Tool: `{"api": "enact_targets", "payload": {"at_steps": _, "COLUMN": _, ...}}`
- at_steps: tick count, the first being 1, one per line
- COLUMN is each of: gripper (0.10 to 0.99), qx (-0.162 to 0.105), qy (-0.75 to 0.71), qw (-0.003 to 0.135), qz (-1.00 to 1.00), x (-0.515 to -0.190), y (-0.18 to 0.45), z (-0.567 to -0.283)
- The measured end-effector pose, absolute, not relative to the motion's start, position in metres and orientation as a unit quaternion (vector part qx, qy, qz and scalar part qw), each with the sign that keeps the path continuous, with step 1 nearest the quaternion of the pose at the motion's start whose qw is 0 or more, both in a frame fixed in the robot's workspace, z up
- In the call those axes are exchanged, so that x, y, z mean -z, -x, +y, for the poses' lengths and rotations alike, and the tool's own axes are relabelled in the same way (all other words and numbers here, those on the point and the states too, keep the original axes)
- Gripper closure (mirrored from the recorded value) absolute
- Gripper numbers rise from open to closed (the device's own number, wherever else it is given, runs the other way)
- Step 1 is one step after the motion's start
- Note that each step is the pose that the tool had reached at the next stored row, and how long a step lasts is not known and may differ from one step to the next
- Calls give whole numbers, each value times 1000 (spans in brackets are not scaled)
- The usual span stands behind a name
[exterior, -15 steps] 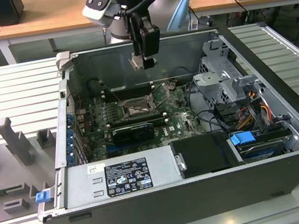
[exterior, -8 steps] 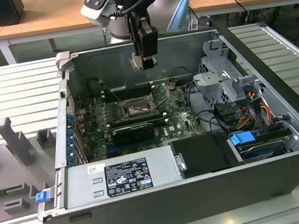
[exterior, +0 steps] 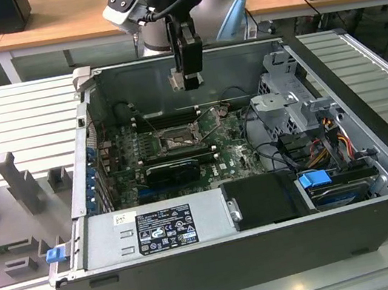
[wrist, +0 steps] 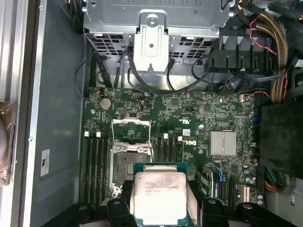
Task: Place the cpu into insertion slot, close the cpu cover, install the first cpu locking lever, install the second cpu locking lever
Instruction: 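Place the cpu into insertion slot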
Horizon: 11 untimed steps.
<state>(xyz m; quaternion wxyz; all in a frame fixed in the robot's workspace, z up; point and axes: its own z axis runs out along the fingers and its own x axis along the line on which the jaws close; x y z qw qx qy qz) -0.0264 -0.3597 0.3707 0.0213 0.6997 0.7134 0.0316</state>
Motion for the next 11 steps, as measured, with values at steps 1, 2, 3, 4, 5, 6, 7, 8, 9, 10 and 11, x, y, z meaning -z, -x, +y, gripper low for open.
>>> {"api": "enact_targets", "payload": {"at_steps": 1, "gripper": 557, "qx": -31, "qy": -703, "qw": 21, "qz": 710, "x": -371, "y": 26, "z": -360}}
{"api": "enact_targets", "payload": {"at_steps": 2, "gripper": 557, "qx": -31, "qy": -707, "qw": 22, "qz": 706, "x": -371, "y": 26, "z": -360}}
{"api": "enact_targets", "payload": {"at_steps": 3, "gripper": 557, "qx": -31, "qy": -709, "qw": 22, "qz": 704, "x": -371, "y": 26, "z": -360}}
{"api": "enact_targets", "payload": {"at_steps": 4, "gripper": 557, "qx": -31, "qy": -711, "qw": 22, "qz": 702, "x": -371, "y": 26, "z": -360}}
{"api": "enact_targets", "payload": {"at_steps": 5, "gripper": 557, "qx": -31, "qy": -713, "qw": 22, "qz": 700, "x": -371, "y": 26, "z": -360}}
{"api": "enact_targets", "payload": {"at_steps": 6, "gripper": 557, "qx": -31, "qy": -715, "qw": 22, "qz": 698, "x": -371, "y": 26, "z": -360}}
{"api": "enact_targets", "payload": {"at_steps": 7, "gripper": 557, "qx": -31, "qy": -717, "qw": 22, "qz": 696, "x": -370, "y": 26, "z": -360}}
{"api": "enact_targets", "payload": {"at_steps": 8, "gripper": 557, "qx": -31, "qy": -719, "qw": 22, "qz": 694, "x": -370, "y": 26, "z": -360}}
{"api": "enact_targets", "payload": {"at_steps": 9, "gripper": 557, "qx": -31, "qy": -723, "qw": 22, "qz": 690, "x": -370, "y": 26, "z": -360}}
{"api": "enact_targets", "payload": {"at_steps": 10, "gripper": 557, "qx": -31, "qy": -726, "qw": 22, "qz": 686, "x": -370, "y": 26, "z": -360}}
{"api": "enact_targets", "payload": {"at_steps": 11, "gripper": 557, "qx": -31, "qy": -729, "qw": 23, "qz": 684, "x": -370, "y": 26, "z": -360}}
